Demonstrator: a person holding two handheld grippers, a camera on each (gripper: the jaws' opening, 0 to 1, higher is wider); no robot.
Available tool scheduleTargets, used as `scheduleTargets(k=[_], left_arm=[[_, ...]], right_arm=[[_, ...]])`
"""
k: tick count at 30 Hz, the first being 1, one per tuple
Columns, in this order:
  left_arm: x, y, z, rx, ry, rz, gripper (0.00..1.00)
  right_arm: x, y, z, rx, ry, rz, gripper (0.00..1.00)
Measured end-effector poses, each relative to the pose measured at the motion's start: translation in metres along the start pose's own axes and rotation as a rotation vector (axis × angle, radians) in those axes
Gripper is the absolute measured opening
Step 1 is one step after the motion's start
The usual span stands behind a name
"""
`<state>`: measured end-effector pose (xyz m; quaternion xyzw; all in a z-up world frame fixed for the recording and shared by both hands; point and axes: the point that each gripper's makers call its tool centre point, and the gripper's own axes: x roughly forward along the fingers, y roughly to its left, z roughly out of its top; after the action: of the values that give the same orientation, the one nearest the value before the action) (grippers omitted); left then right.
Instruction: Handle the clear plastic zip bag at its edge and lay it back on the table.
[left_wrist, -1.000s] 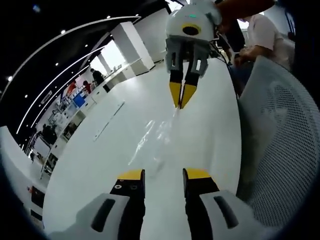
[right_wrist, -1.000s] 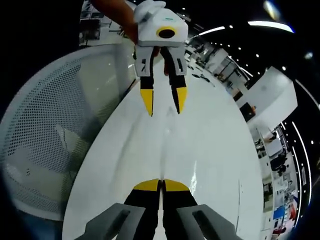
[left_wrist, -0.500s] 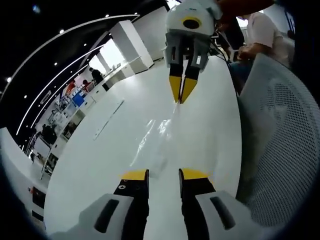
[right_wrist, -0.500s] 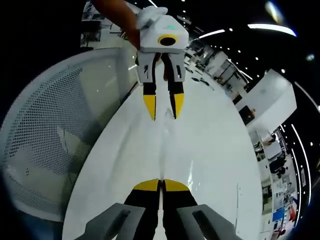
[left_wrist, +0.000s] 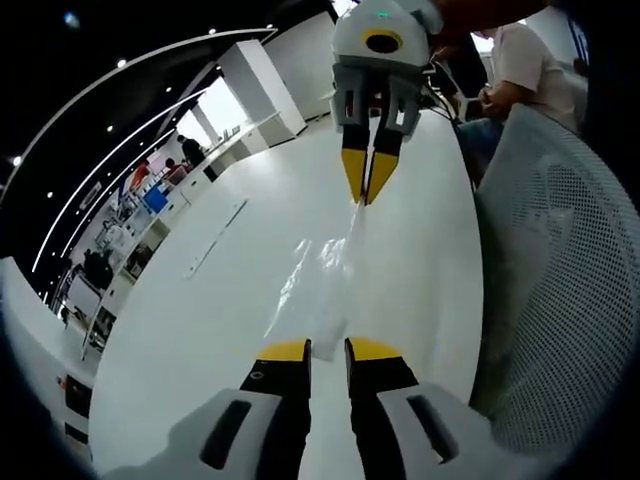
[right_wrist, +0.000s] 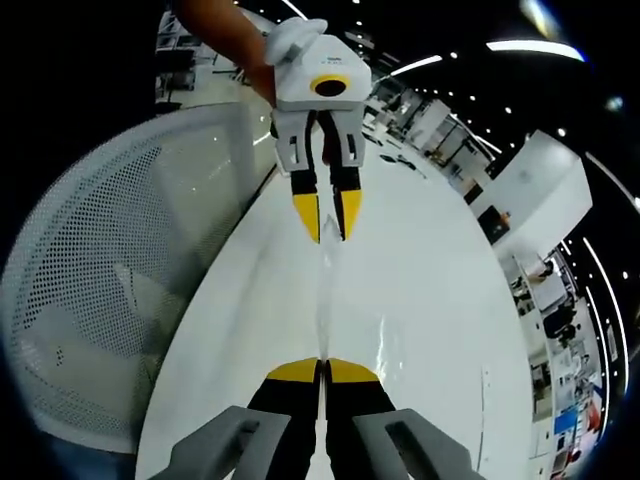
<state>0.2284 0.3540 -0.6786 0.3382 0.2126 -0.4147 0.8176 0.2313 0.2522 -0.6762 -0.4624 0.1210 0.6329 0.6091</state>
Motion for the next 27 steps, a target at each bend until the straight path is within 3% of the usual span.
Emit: scheduleTargets(k=[12,16,22,27], left_arm=[[-0.002,-0.004,-0.001,-0.023,-0.010,-0.013,0.00],[-0.002,-0.008,-0.002,-0.030,-0.010,-0.024,0.00],[-0.001,-0.010,-0.001,-0.037,-0.017,-0.032,0.00],[0.000,-0.014,-0.001,-0.042,-0.017,-0.039,0.00]], right_arm=[[0.002,0.003,0.002,0.050,0.001,0.007,0.00],[0.003,0.011,0.003,0.125,0.004,0.044,0.00],[0.004,0.010,0.011,0.191,-0.021,0.042,0.07],[0.007,0.014,0.015,0.189,-0.029,0.034,0.07]])
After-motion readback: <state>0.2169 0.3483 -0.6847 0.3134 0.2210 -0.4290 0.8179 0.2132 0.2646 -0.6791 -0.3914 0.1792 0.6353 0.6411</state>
